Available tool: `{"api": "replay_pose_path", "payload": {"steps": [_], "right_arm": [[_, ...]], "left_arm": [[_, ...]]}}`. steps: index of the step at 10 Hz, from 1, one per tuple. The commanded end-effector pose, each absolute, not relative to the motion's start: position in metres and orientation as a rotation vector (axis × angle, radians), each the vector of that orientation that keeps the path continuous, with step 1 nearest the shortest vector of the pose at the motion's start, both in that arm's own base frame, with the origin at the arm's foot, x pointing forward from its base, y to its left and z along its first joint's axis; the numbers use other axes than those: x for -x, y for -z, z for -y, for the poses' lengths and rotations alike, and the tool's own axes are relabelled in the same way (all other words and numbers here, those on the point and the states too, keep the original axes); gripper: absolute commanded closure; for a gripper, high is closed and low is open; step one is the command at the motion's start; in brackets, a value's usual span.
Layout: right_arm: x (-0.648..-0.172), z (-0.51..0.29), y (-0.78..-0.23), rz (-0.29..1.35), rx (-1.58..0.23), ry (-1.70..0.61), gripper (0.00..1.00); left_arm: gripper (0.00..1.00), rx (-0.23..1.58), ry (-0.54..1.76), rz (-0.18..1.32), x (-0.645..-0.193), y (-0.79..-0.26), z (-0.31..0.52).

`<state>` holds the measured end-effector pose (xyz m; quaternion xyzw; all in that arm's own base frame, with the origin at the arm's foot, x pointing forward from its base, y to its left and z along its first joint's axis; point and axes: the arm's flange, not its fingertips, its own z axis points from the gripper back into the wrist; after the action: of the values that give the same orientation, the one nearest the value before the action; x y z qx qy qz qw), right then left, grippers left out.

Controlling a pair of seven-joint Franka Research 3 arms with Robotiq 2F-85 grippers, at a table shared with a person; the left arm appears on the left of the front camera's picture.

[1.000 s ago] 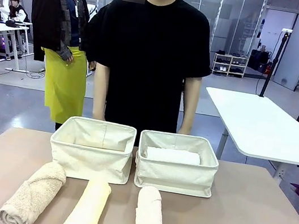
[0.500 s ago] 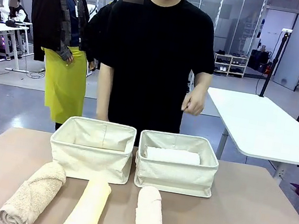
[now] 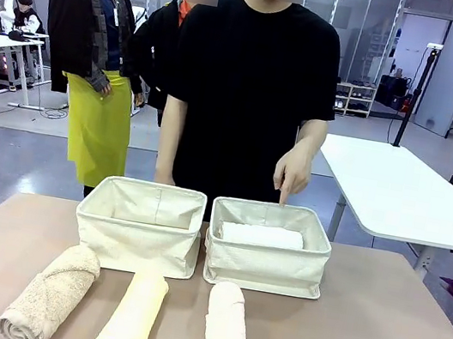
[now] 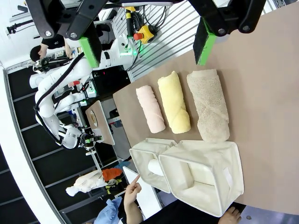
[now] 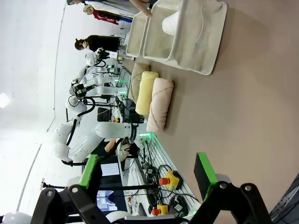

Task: Divide the towels into two baskets.
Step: Pick up one hotel-folded towel from the bottom of the table and place it in the Fabric basket indicated by the person.

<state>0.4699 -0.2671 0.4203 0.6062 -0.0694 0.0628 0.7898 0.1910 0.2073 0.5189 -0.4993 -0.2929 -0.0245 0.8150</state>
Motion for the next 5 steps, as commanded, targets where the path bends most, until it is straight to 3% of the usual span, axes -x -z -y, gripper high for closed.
{"api": "replay_pose_path", "payload": {"steps": [1,5], "right_arm": [[-0.4654,0.2604,-0.424,0.141,-1.304,-0.111,0.0],[-0.4654,0.2604,-0.424,0.141,-1.304,-0.111,0.0]], "left_arm": [[0.0,1.079,0.058,0.632,-0.1884,-0.5212,-0.2081],[0.0,1.079,0.058,0.632,-0.1884,-0.5212,-0.2081]]}}
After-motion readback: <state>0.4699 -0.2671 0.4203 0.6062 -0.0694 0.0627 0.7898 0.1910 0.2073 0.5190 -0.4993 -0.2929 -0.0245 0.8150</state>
